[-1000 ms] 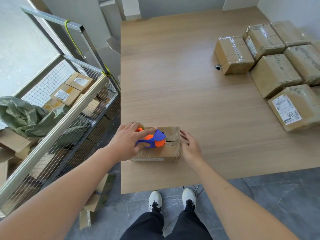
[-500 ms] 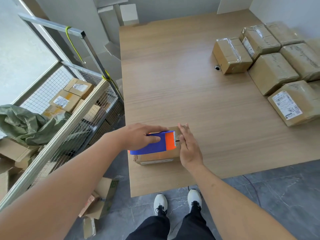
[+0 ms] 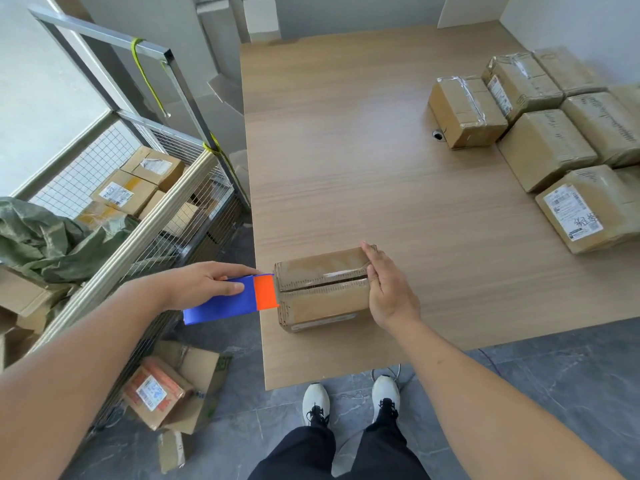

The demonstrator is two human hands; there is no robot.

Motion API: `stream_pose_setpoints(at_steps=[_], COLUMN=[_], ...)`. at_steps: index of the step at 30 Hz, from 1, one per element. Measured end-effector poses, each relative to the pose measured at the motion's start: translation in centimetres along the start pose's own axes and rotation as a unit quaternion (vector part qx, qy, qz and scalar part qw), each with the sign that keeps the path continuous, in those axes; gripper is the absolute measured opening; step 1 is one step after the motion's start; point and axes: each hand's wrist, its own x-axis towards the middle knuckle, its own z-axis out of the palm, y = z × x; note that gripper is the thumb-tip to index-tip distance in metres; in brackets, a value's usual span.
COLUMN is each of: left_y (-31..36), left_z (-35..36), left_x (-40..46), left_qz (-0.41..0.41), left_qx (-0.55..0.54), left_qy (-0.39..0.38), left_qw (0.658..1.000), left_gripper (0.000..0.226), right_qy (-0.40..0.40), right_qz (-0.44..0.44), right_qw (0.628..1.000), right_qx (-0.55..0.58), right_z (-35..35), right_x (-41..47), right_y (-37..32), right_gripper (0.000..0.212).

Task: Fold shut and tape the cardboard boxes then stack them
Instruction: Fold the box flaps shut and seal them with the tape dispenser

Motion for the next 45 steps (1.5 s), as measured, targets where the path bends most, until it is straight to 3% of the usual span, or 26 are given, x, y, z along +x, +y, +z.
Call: stream_pose_setpoints(at_steps=[2, 6, 8, 13, 18, 24, 28, 32, 35, 37, 40, 45], left_y=[-0.2, 0.1, 0.9, 2.2, 0.1, -2.1, -2.7, -1.4, -0.7, -0.5, -0.2, -1.8], left_z=[1.1, 3.5, 4.8, 7.1, 8.1, 8.0, 8.3, 9.3, 10.1, 10.7, 11.2, 11.6], left_x=[0.6, 1.6, 2.2, 3.8, 4.0, 3.5, 2.6, 3.5, 4.2, 4.7, 5.1, 4.8], left_qz=[-0.001, -0.003, 0.009, 0.028, 0.052, 0.052, 0.037, 0.014, -0.008, -0.01, -0.01, -0.031], left_qx=[-0.027, -0.067, -0.086, -0.12, -0.23, -0.222, -0.19, -0.129, -0.119, -0.131, -0.148, -0.112], left_qy=[0.007, 0.026, 0.026, 0.012, -0.018, -0.034, -0.003, 0.02, 0.033, 0.033, 0.031, 0.024], left_qw=[1.0, 0.997, 0.996, 0.992, 0.972, 0.973, 0.981, 0.991, 0.992, 0.991, 0.988, 0.993], left_gripper=[0.039, 0.036, 0.035, 0.035, 0.038, 0.043, 0.039, 0.035, 0.033, 0.033, 0.029, 0.028], right_qy=[0.028, 0.105, 0.115, 0.035, 0.06, 0.007, -0.009, -0.043, -0.01, 0.036, -0.022, -0.069], right_qz=[-0.005, -0.072, -0.114, -0.164, -0.161, -0.161, -0.156, -0.165, -0.121, -0.041, 0.07, 0.047], right_qw=[0.992, 0.937, 0.933, 0.96, 0.964, 0.961, 0.959, 0.945, 0.936, 0.936, 0.953, 0.959], right_qx=[-0.119, -0.327, -0.322, -0.225, -0.205, -0.223, -0.236, -0.278, -0.331, -0.347, -0.293, -0.271], right_z=[-0.7, -2.1, -1.7, 2.1, 2.1, 1.7, 1.4, 0.9, 1.3, 2.4, 4.0, 3.6], right_x=[0.2, 1.5, 1.6, -0.3, 0.7, 0.9, 1.0, 0.6, -0.9, -2.5, -4.0, -4.2], right_y=[-0.1, -1.2, -2.5, -4.2, -3.5, -3.6, -3.8, -4.0, -5.6, -6.9, -7.4, -6.6], right_gripper=[0.047, 0.041, 0.039, 0.054, 0.031, 0.033, 0.044, 0.073, 0.078, 0.075, 0.082, 0.088])
